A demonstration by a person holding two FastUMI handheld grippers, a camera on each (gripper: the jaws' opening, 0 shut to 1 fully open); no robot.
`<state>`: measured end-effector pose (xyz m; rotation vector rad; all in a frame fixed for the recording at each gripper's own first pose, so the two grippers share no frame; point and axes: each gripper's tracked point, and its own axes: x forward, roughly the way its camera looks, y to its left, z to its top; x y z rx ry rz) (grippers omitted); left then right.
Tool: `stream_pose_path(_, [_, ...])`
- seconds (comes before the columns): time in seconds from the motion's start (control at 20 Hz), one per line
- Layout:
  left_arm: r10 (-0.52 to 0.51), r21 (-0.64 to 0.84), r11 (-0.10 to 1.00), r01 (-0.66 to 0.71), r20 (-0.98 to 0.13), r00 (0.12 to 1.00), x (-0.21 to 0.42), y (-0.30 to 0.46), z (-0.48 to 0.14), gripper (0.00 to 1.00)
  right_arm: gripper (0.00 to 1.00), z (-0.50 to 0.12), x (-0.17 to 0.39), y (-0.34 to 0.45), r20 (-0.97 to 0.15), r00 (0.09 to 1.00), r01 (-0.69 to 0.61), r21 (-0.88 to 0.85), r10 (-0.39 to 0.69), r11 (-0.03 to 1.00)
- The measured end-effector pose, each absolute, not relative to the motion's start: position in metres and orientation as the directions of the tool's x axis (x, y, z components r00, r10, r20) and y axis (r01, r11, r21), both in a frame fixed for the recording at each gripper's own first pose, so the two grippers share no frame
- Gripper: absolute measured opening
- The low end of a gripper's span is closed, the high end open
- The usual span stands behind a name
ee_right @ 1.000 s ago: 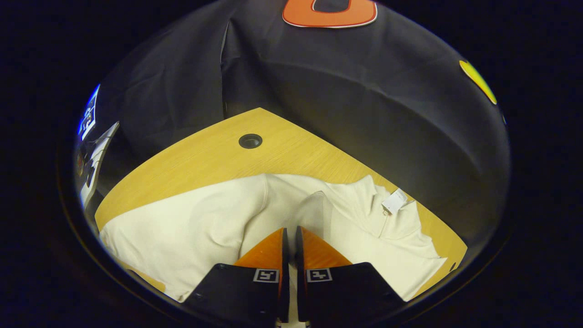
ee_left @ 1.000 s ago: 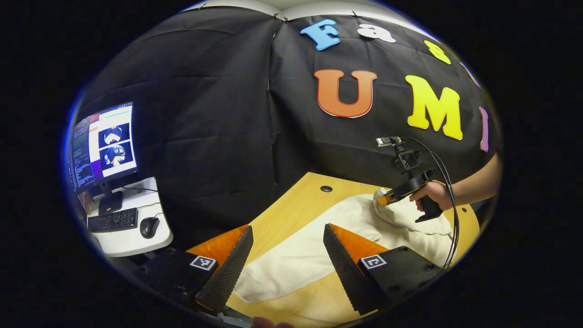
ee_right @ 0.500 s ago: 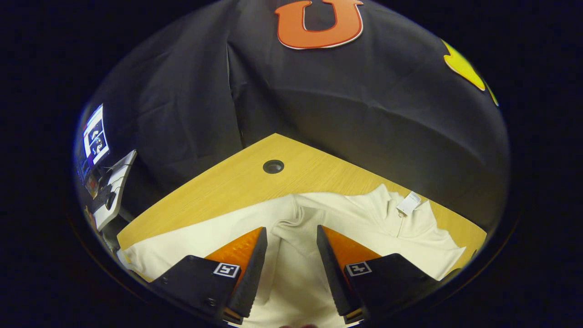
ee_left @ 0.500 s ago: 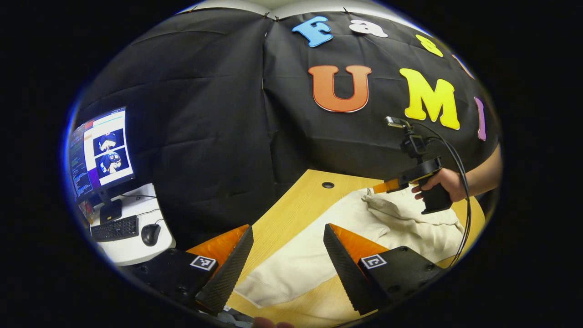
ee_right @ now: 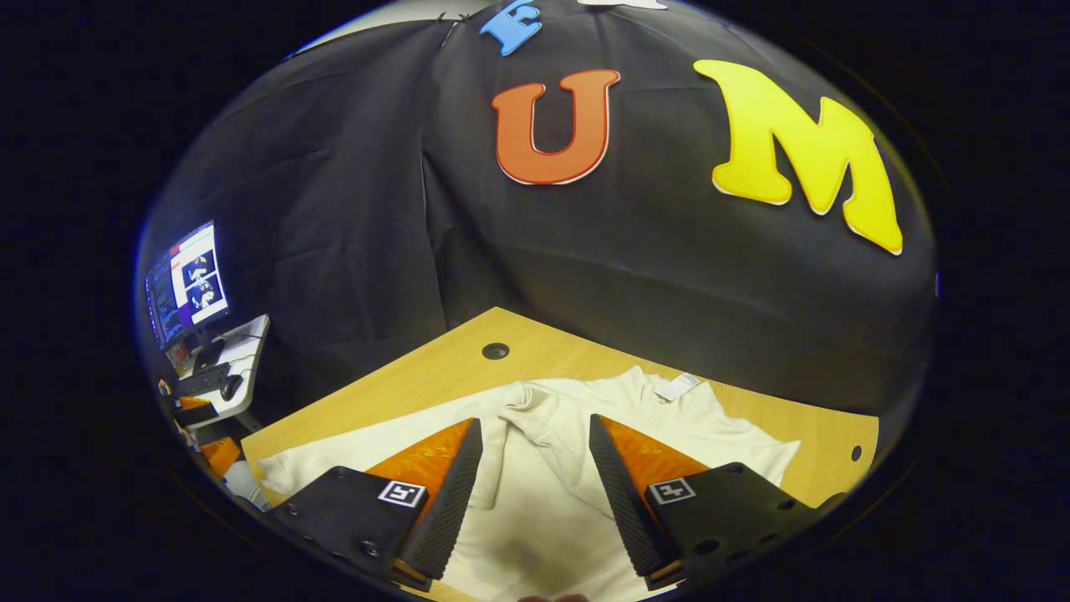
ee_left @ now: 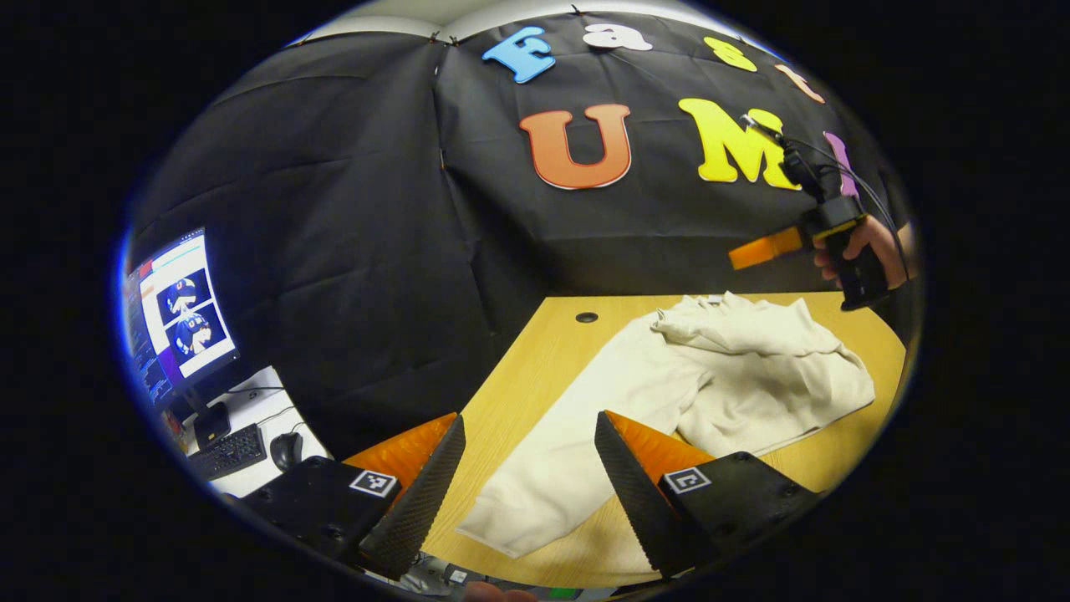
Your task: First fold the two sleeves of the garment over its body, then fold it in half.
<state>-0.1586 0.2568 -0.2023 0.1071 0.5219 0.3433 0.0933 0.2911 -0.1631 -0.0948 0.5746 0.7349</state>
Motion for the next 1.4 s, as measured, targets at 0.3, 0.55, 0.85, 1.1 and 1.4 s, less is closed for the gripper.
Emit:
stream_pose_path(0.3, [0.337, 0.211, 0.941, -0.264, -0.575, 0.745, -0.203, 0.274, -0.251, 1.0, 0.81, -0.123, 0.056, 0.234, -0.481, 0.611, -0.684, 0.08, 0.629, 0.725])
stream_pose_path(0.55, [0.271, 0.238, 0.96, -0.147, -0.662, 0.699, -0.229, 0.271, -0.297, 1.0, 0.81, -0.134, 0.038, 0.188, -0.55, 0.603, -0.657, 0.068, 0.578, 0.751])
stream_pose_path(0.85, [0.248, 0.218, 0.967, -0.131, -0.693, 0.677, -0.226, 0.288, -0.323, 0.99, 0.81, -0.143, 0.02, 0.174, -0.584, 0.602, -0.638, 0.058, 0.544, 0.768])
stream_pose_path(1.1, [0.144, 0.088, 0.989, -0.116, -0.714, 0.685, -0.223, 0.276, -0.334, 0.88, 0.8, -0.147, 0.003, 0.187, -0.599, 0.577, -0.648, 0.079, 0.556, 0.758])
stream_pose_path(1.4, [0.077, -0.071, 0.98, -0.186, -0.724, 0.686, -0.209, 0.272, -0.333, 0.27, 0.81, -0.154, -0.014, 0.184, -0.617, 0.562, -0.648, 0.087, 0.552, 0.757])
